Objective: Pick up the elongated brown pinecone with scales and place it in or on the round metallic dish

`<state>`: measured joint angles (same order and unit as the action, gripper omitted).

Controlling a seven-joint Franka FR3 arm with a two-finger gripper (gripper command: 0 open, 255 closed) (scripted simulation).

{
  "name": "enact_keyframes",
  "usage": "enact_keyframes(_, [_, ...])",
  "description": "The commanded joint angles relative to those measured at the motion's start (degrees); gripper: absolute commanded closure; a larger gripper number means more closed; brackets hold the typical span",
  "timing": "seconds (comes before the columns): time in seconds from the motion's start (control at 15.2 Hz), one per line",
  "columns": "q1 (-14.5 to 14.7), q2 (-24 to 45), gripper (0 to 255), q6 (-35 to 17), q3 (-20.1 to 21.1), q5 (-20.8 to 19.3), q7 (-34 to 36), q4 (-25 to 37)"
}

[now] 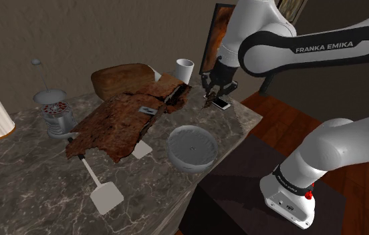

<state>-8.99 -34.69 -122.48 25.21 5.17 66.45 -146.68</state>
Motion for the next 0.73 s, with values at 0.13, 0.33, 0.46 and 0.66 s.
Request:
enact_keyframes(0.13, [2.7,-2.0,255,2.6,3.5,2.1,4.5,0.4])
enact_keyframes(0.33, [4.8,-3.0,255,4.3,6.7,3.9,8.5,1.2])
enact_keyframes(0.46, [6.0,-3.4,255,5.5,8.9,5.0,11.3,2.0])
enact_keyframes(0.66, [7.5,-3.3,255,7.1,12.4,6.5,15.5,3.8])
